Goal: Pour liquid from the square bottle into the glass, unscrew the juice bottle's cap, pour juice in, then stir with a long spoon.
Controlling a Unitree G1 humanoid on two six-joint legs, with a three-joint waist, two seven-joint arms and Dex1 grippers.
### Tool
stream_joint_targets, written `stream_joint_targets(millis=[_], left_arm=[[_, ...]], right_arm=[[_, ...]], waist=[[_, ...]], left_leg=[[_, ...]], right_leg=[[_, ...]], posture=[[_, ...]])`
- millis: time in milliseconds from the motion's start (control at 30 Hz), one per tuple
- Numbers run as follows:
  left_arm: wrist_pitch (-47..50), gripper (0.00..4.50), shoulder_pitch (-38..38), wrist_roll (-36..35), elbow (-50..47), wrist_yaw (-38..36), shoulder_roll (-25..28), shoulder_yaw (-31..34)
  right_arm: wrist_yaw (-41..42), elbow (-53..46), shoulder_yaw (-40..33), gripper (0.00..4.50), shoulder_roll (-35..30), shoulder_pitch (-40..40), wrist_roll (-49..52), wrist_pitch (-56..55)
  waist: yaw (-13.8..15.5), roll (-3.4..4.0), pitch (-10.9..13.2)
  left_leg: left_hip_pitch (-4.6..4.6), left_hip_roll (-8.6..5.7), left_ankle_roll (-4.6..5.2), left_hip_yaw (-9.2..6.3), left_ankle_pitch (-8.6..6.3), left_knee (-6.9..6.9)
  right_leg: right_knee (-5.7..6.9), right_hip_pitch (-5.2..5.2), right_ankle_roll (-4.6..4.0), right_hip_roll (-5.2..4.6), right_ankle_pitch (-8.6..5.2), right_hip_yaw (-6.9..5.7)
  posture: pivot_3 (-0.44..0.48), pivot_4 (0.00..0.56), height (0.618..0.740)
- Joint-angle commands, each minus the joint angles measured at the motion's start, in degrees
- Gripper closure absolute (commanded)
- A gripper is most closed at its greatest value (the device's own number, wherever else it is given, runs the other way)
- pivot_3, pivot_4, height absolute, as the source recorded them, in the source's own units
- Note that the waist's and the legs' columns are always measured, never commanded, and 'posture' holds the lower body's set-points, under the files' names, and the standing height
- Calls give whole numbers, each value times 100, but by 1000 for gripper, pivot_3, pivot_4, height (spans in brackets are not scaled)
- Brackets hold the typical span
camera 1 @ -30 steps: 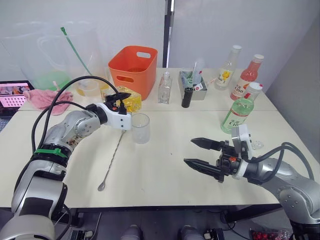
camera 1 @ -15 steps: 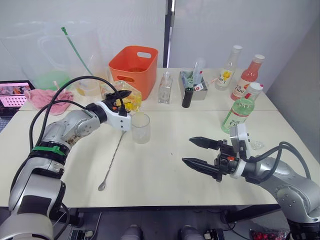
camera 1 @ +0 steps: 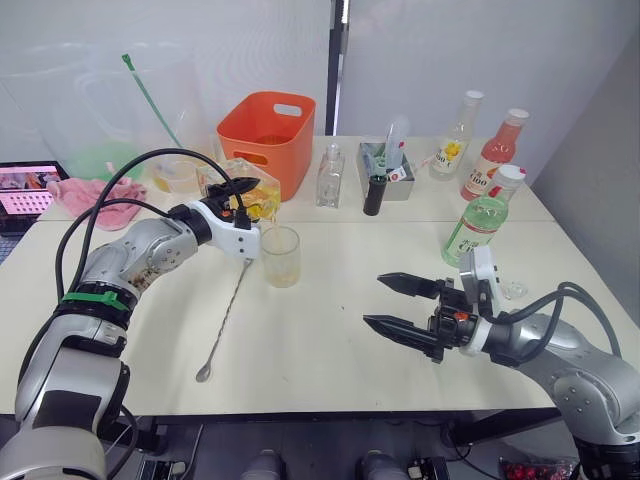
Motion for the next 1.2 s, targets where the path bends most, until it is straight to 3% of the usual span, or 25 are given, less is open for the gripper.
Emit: stream_joint_targets(millis=[33, 400, 700, 1033, 1200], left_arm=[[5, 1694, -257, -219, -367, 171, 90, 235], [-27, 1694, -253, -166, -393, 155, 87, 218], [259, 1694, 117, -1347, -791, -938, -132, 438], [1142, 1694, 308, -1954, -1181, -1218, -84, 787], [2439, 1694, 699, -2957, -1805, -1719, -329, 1378]], right_arm=[[14, -110, -39, 0, 23, -50, 39, -102], [31, -97, -29, 0, 35, -52, 25, -114], [103, -40, 31, 0, 12, -114, -23, -120], [261, 152, 140, 0, 0, -371, -64, -98], [403, 275, 236, 0, -4, -544, -75, -76]], waist=[[0, 0, 0], [0, 0, 0], [-3, 0, 0], [-40, 0, 0], [-47, 0, 0]], left_leg=[[0, 0, 0, 0, 0, 0], [0, 0, 0, 0, 0, 1], [0, 0, 0, 0, 0, 3], [1, 1, 0, -3, 0, 10], [1, 1, 0, -5, 0, 10]], right_leg=[[0, 0, 0, 0, 0, 0], [1, 0, 0, 0, 0, 0], [4, 0, 0, -1, 0, 0], [12, -2, 0, 3, 0, 0], [14, -1, 0, 2, 0, 0]], posture=[[0, 150, 740], [0, 150, 740], [0, 150, 740], [0, 150, 740], [0, 150, 740]])
